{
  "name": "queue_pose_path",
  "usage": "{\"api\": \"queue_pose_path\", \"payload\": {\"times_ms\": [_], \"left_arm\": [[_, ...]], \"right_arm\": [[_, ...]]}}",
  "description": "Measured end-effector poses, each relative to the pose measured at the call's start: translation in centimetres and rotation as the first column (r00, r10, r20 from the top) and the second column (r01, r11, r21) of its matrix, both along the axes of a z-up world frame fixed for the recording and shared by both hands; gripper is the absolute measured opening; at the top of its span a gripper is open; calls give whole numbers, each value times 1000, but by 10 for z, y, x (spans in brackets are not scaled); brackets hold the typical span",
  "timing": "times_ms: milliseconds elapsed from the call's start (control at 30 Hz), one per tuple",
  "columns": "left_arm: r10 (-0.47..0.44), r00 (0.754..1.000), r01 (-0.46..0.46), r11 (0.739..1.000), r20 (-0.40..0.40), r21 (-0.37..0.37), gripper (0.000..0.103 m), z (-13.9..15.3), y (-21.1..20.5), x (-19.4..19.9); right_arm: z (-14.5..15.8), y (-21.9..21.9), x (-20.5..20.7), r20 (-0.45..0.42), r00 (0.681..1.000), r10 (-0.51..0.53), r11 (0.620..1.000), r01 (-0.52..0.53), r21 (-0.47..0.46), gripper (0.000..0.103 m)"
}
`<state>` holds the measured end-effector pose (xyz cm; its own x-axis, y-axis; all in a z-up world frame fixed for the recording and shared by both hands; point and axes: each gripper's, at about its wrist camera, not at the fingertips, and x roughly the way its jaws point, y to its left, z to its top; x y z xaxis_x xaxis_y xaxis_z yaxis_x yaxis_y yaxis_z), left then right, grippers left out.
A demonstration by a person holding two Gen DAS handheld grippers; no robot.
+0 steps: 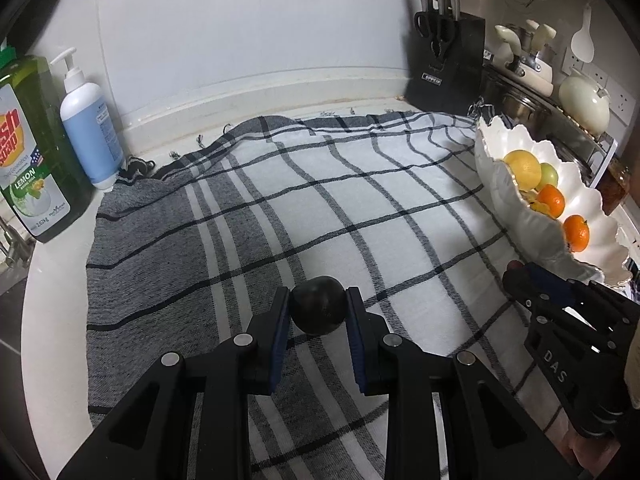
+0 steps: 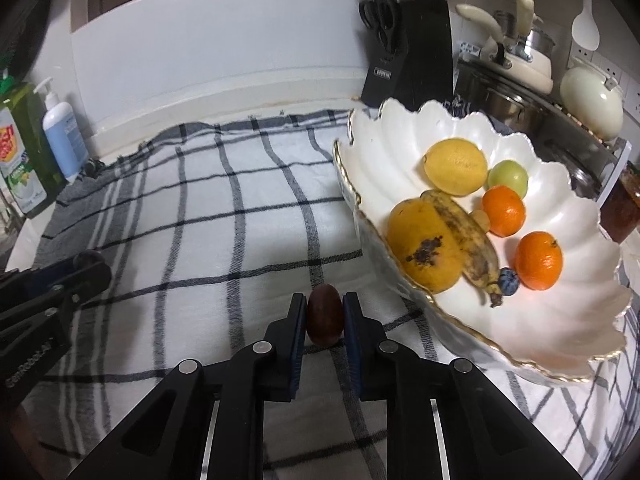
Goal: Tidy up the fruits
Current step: 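Carry the dark plum and red plum over the white bowl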
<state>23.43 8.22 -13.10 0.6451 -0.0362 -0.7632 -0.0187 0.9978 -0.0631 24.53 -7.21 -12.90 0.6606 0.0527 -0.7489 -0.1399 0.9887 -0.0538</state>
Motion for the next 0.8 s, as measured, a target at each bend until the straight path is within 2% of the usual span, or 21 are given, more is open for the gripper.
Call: {"api": "queue_pose_path", "payload": {"times_ms": [433, 800], "left_arm": [[-47, 997, 48, 999, 66, -11, 27, 40, -27, -31], [-150, 983, 153, 988, 107, -21, 27, 73, -81, -34]], "right_arm": [[47, -20, -45, 75, 997, -15, 998, 11, 61, 20], [92, -75, -70, 158, 982, -103, 992, 90, 87, 20]]}}
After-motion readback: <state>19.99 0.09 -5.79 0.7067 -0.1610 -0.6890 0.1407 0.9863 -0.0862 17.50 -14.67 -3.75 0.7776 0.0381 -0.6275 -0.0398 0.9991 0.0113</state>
